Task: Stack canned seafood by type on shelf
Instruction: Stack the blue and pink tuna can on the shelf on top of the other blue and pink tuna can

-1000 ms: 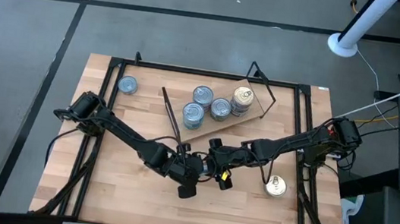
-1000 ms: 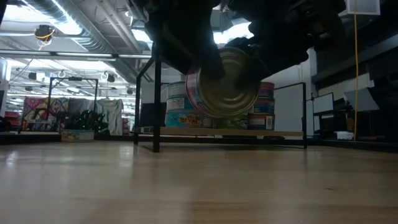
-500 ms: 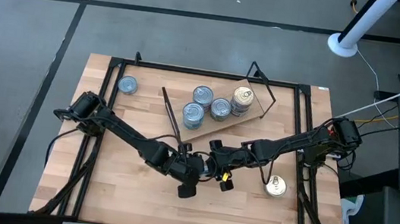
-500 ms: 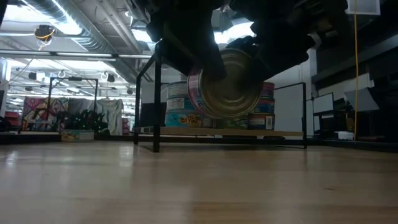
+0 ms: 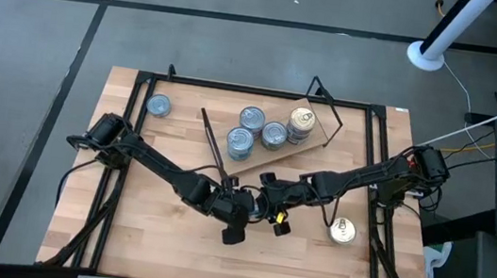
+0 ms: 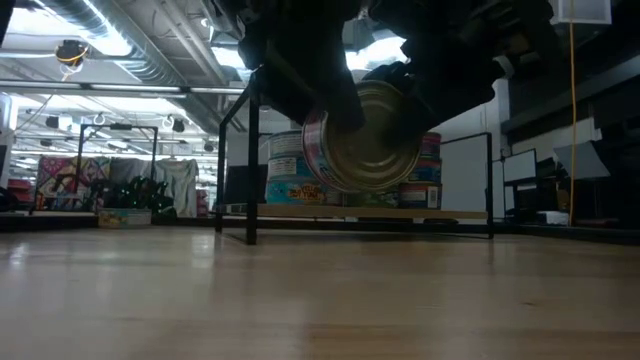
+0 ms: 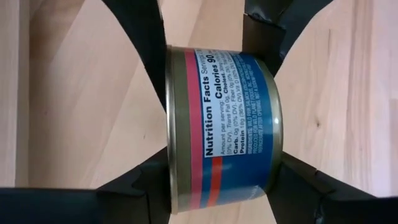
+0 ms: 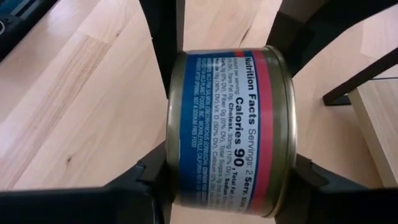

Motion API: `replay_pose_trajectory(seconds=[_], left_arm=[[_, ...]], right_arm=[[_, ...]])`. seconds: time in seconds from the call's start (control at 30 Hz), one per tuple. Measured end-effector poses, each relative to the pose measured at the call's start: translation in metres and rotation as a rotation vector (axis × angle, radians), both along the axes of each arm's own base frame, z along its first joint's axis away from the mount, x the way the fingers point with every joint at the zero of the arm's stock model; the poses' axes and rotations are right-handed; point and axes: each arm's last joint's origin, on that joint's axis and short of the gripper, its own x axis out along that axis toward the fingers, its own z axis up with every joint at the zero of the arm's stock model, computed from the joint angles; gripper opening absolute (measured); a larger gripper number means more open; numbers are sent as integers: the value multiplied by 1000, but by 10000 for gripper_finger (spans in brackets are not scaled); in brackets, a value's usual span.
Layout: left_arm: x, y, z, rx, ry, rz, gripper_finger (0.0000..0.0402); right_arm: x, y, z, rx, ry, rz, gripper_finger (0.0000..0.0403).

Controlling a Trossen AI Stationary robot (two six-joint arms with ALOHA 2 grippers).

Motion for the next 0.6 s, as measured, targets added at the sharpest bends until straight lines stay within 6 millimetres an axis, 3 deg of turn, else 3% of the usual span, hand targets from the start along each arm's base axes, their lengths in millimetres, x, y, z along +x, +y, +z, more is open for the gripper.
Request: replay_pose_trajectory(seconds=[0.17,0.4,0.6], left_arm=[[1,3,0,-5,8,-26,214],[4,12,0,-28,16,-14,269],[1,20,24,-82,58,-94,282]], right_arm=[[0,0,0,-4,1,4,187],[-3,-1,-3,-24,35,-6,180],[-10,-5,12,-166,198,-76,185]])
